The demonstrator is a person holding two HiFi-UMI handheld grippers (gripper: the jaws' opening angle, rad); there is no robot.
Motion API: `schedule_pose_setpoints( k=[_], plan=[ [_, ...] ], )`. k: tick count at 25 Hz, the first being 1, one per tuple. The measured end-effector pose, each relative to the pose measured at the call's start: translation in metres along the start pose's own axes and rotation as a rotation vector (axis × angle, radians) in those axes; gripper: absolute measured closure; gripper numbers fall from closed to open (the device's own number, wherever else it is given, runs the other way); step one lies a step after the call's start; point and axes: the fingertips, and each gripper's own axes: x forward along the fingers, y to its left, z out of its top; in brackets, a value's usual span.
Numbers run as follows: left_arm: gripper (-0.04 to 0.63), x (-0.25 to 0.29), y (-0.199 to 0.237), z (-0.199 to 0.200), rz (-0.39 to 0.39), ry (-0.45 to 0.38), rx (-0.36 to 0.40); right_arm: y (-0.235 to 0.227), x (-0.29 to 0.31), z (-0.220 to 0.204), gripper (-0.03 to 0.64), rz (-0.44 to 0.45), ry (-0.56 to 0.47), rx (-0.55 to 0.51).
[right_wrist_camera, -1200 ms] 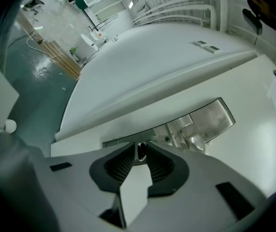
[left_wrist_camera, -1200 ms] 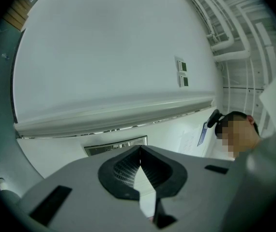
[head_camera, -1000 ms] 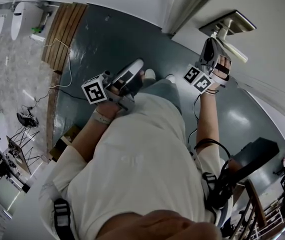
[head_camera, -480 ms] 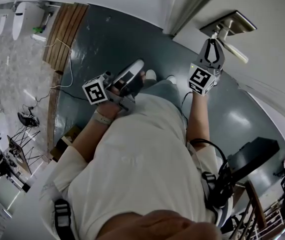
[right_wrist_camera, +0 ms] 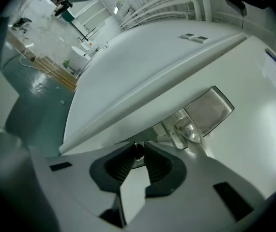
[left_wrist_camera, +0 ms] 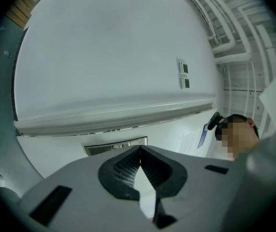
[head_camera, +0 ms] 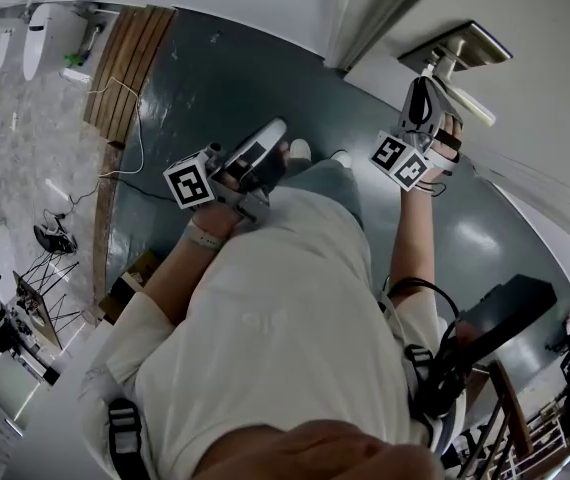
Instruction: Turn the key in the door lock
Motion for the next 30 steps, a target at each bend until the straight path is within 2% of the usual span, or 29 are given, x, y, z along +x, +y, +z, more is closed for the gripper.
schedule_pose_setpoints(
  k=[5,10,13,16,20,26,30],
  plan=[
    [0.586,-0.001,0.001,0.001,-0.001,-0.003,-0.001,0.004,0.003,0.0,0.551,-0.011,0.013,-0.136],
    [0.586,0.0,0.001,0.0,-0.001,0.004,0.003,0.002,0.015,-0.011,0.551,-0.029,0.088,-0.242],
    [0.586,-0.001,0.002,0.0,0.001,0.002,0.001,0.0,0.018,-0.006,0.551,-0.022,0.06,-0.238],
    [0.586,-0.001,0.003,0.0,0.003,0.002,-0.003,0.001,0.014,-0.003,0.551,-0.013,0.004,-0.19],
    [0.586,-0.001,0.003,0.002,0.001,0.001,-0.01,0.001,0.01,0.001,0.551,-0.003,-0.009,-0.189],
    [0.586,0.002,0.005,0.001,-0.002,0.007,-0.017,0.004,0.004,0.005,0.551,0.042,-0.025,-0.044],
    [0.586,0.002,0.001,0.002,-0.001,0.005,-0.014,-0.002,-0.001,0.008,0.549,0.017,-0.02,0.224]
  ],
)
